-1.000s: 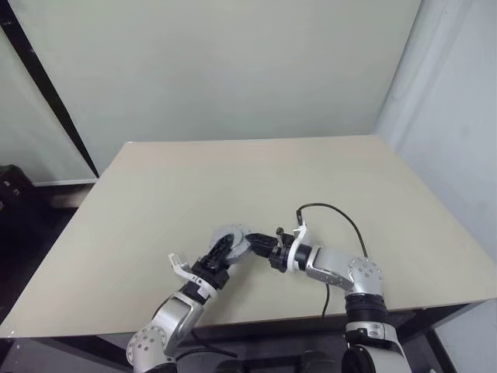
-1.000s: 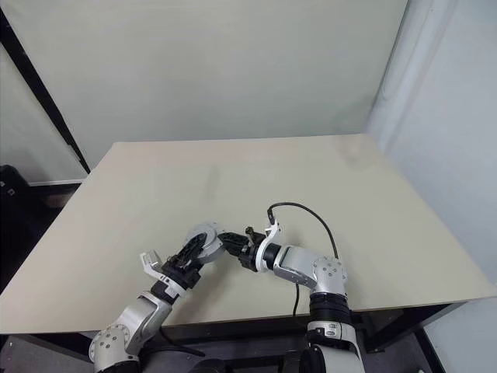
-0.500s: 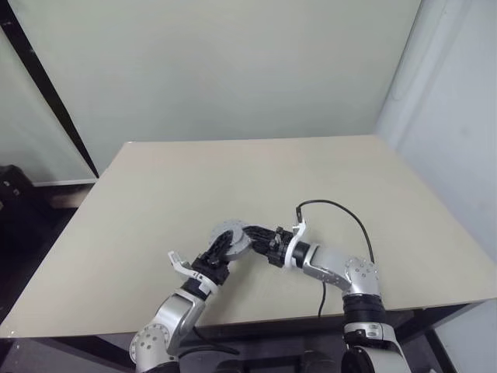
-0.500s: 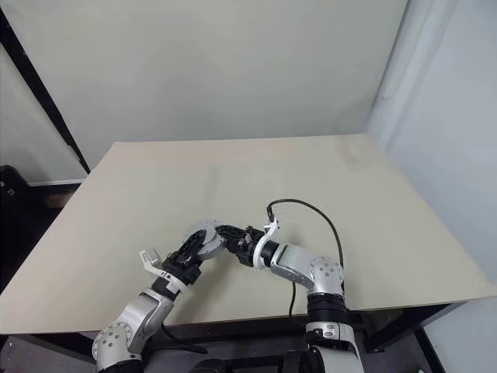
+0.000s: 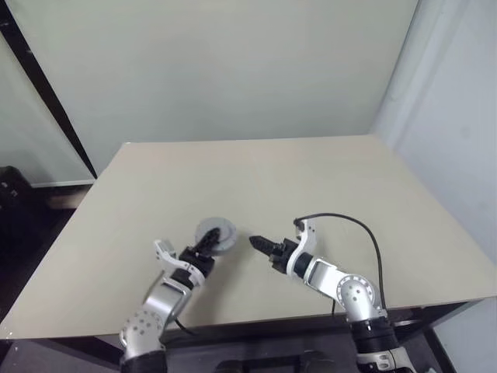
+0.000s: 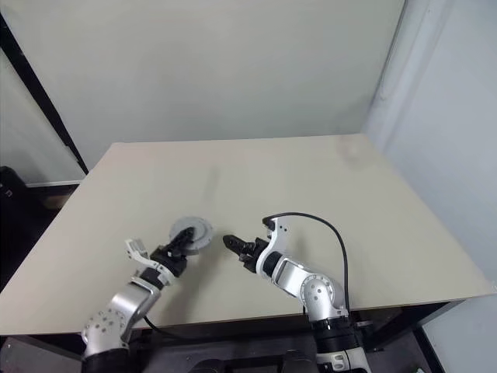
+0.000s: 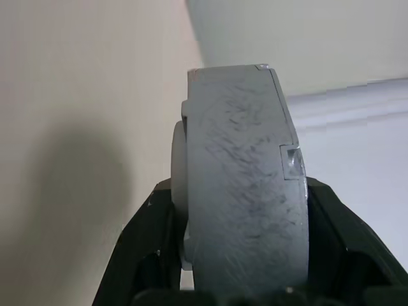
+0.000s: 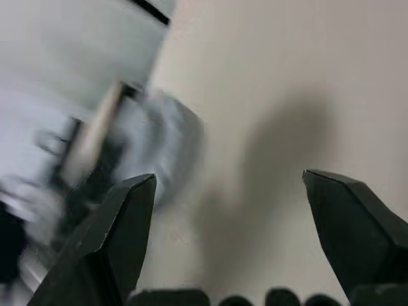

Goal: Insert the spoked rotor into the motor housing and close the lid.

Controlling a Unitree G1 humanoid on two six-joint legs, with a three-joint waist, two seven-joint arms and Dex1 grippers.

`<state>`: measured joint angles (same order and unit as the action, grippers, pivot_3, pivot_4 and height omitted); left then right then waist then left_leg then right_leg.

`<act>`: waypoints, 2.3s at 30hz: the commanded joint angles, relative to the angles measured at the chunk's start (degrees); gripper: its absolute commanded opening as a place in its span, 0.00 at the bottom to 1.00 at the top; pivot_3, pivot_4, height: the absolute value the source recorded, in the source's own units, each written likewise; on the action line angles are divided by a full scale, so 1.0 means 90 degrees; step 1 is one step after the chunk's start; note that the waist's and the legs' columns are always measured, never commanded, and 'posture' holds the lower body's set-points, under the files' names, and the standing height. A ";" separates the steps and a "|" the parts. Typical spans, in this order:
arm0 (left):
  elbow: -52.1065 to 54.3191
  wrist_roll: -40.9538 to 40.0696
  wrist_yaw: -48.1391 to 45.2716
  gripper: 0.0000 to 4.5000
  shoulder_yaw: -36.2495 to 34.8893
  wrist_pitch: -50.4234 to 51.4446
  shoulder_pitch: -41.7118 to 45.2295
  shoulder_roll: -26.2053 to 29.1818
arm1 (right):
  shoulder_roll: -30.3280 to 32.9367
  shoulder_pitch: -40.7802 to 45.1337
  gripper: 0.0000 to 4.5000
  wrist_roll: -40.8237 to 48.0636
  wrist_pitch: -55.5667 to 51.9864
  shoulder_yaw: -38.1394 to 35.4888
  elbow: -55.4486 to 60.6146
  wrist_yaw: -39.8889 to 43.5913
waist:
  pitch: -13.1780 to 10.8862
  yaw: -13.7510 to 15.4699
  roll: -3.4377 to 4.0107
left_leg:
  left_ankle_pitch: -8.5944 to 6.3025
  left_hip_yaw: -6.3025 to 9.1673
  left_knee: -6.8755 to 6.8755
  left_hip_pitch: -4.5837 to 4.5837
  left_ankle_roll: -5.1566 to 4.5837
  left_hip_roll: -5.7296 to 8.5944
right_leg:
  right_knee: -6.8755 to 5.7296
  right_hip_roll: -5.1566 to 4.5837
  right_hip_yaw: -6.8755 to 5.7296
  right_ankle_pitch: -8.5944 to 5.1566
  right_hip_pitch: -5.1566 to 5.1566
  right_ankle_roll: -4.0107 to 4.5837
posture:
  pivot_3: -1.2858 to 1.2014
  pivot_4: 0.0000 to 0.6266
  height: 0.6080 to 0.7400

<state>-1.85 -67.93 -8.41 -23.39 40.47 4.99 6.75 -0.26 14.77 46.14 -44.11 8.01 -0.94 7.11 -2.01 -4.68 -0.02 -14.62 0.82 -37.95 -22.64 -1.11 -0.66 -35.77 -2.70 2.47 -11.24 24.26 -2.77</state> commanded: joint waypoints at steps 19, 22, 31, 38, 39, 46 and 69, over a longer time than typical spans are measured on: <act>-0.3055 0.4043 -0.1611 0.45 0.0658 -0.2220 0.1880 0.1725 | 0.1326 0.0004 0.89 -0.3777 0.3114 0.1787 0.0355 0.2457 | -0.0007 0.0084 -0.0058 | 0.0000 0.0000 0.0002 0.0000 0.0002 0.0006 | 0.0001 -0.0004 0.0003 0.0008 -0.0005 -0.0009 | 0.52 0.00 1.00; -0.3341 0.4157 -0.1642 0.45 0.0560 -0.2338 0.1977 0.1668 | 0.1291 -0.0029 0.89 -0.3862 0.3121 0.1753 0.0342 0.2524 | -0.0007 0.0097 -0.0059 | 0.0001 0.0002 0.0002 0.0002 0.0002 0.0005 | -0.0002 -0.0004 0.0002 0.0009 -0.0005 -0.0008 | 0.52 0.00 1.00; -0.3807 0.4292 -0.1345 0.45 0.0267 -0.2607 0.2023 0.1569 | 0.1211 -0.0073 0.89 -0.4068 0.3102 0.1666 0.0317 0.2592 | -0.0006 0.0100 -0.0060 | 0.0002 0.0001 -0.0008 0.0014 0.0002 0.0003 | -0.0008 -0.0003 0.0001 0.0016 -0.0016 -0.0001 | 0.52 0.00 1.00; -0.3732 0.4355 -0.1276 0.45 0.0273 -0.2478 0.1849 0.1551 | 0.1166 -0.0082 0.89 -0.4176 0.3085 0.1627 0.0322 0.2624 | -0.0006 0.0073 -0.0061 | 0.0003 0.0001 -0.0013 0.0021 0.0003 0.0000 | -0.0018 -0.0001 0.0001 0.0018 -0.0020 -0.0001 | 0.52 0.00 1.00; -0.3690 0.4380 -0.1283 0.45 0.0302 -0.2481 0.1811 0.1557 | 0.1160 -0.0081 0.89 -0.4186 0.3081 0.1623 0.0323 0.2628 | -0.0006 0.0072 -0.0061 | 0.0003 0.0000 -0.0013 0.0023 0.0003 0.0000 | -0.0018 -0.0001 0.0001 0.0018 -0.0022 -0.0001 | 0.52 0.00 1.00; -0.3389 0.4495 -0.1048 0.97 0.0261 -0.2493 0.1602 0.1608 | 0.1140 -0.0050 0.89 -0.4245 0.3068 0.1585 0.0281 0.2655 | -0.0005 0.0087 -0.0062 | 0.0003 0.0001 -0.0013 0.0025 0.0003 0.0000 | -0.0016 -0.0001 0.0001 0.0018 -0.0027 -0.0001 | 0.52 0.00 1.00; 0.0121 0.4547 -0.1166 0.99 0.0332 -0.1790 0.0081 0.1924 | 0.1008 -0.0016 0.89 -0.4368 0.3199 0.1238 -0.0164 0.2572 | -0.0003 0.0205 -0.0064 | 0.0002 -0.0002 -0.0020 0.0024 0.0005 0.0003 | -0.0015 -0.0011 -0.0002 0.0019 -0.0028 0.0009 | 0.52 0.00 1.00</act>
<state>-5.57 -25.75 -17.03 -21.11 23.23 5.12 22.61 9.23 13.41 6.71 -16.91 21.20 -3.05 30.80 -2.04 -2.83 -0.60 -14.60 0.80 -38.14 -22.43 -1.06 -0.63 -35.92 -2.80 2.46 -11.06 24.01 -2.69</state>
